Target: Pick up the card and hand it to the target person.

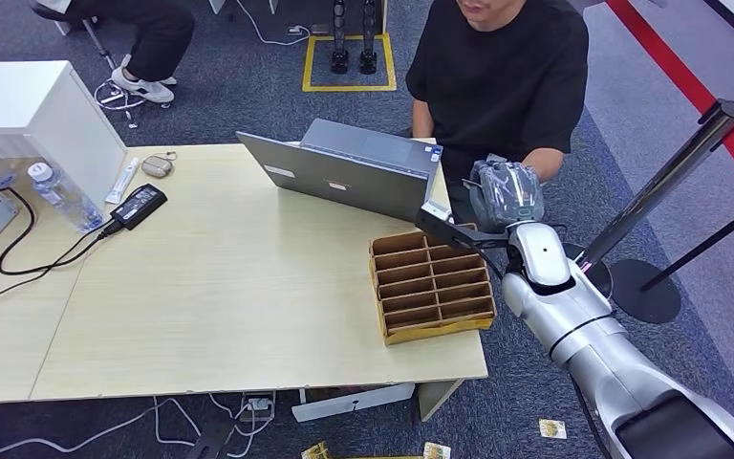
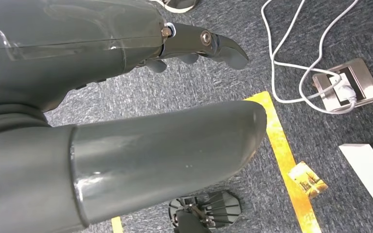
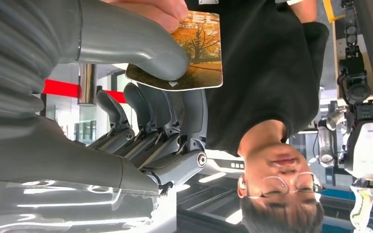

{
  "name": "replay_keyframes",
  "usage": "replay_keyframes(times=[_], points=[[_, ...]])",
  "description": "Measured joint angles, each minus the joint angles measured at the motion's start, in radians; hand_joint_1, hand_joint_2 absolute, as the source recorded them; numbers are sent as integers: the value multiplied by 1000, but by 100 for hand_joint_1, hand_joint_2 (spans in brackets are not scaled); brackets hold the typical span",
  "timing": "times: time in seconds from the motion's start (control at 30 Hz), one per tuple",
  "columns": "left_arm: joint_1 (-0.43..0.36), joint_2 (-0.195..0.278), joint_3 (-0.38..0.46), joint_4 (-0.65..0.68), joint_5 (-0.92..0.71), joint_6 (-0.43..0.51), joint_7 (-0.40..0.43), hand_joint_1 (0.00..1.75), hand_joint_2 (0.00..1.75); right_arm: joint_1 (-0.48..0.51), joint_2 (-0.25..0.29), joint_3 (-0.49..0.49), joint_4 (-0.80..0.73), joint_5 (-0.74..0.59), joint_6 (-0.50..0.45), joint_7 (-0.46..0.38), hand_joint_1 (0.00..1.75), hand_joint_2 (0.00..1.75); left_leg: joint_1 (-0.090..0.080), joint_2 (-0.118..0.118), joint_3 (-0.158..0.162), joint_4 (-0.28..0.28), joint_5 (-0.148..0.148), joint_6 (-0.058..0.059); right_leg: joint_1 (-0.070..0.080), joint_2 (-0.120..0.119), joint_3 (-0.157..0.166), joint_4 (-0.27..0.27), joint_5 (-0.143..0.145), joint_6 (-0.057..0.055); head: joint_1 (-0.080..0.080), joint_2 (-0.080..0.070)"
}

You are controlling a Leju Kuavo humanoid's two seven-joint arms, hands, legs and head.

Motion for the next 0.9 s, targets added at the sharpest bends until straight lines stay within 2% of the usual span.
replay_keyframes(times=[0.03, 0.07, 0.13, 0.17, 0.2, 0.37, 0.47, 0.73, 0.9], points=[[0, 0, 0, 0, 0, 0, 0, 0, 0, 0, 1, 2, 4, 0, 0, 0, 124, 175, 0, 0, 0, 0, 0, 0, 0, 0, 0, 0, 0, 0, 0, 0], [0, 0, 0, 0, 0, 0, 0, 0, 0, 0, 1, 5, 8, 0, 0, 0, 97, 175, 0, 0, 0, 0, 0, 0, 0, 0, 0, 0, 0, 0, 0, 0], [-1, 0, 0, 0, -1, 0, 0, 0, 0, 0, 3, 8, 15, 0, 4, 0, 31, 175, 0, 0, 0, 0, 0, 0, 0, 0, 0, 0, 0, 0, 0, 0], [-1, 0, 0, 0, -2, 0, 0, 0, 0, 0, 4, 9, 18, 0, 10, 0, 6, 175, 0, 0, 0, 0, 0, 0, 0, 0, 0, 0, 0, 0, 0, 0], [-2, 0, 0, 0, -2, 0, 0, 0, 0, 0, 4, 9, 21, -1, 19, 2, 0, 175, 0, 0, 0, 0, 0, 0, 0, 0, 0, 0, 0, 0, 0, 0], [-3, 0, -1, 0, -3, -3, 3, 0, 0, 0, 8, 16, 34, -7, 80, 22, 0, 175, 0, 0, 0, 0, 0, 0, 0, 0, 0, 0, 0, 0, 0, 0], [-3, 0, -1, 0, -3, -5, 3, 0, 0, 1, 9, 19, 40, -41, 79, 28, 0, 175, 0, 0, 0, 0, 0, 0, 0, 0, 0, 0, 0, 0, 0, 0], [-2, 0, -1, 0, -2, -6, 0, 0, 0, 22, 15, 3, 23, -189, -12, -5, 0, 175, 0, 0, 0, 0, 0, 0, 0, 0, 0, 0, 0, 0, 0, 0], [0, -1, -1, 0, 2, -4, -5, 0, 0, 52, 19, -26, -27, -307, -79, -52, 0, 175, 0, 0, 0, 0, 0, 0, 0, 0, 0, 0, 0, 0, 0, 0]])
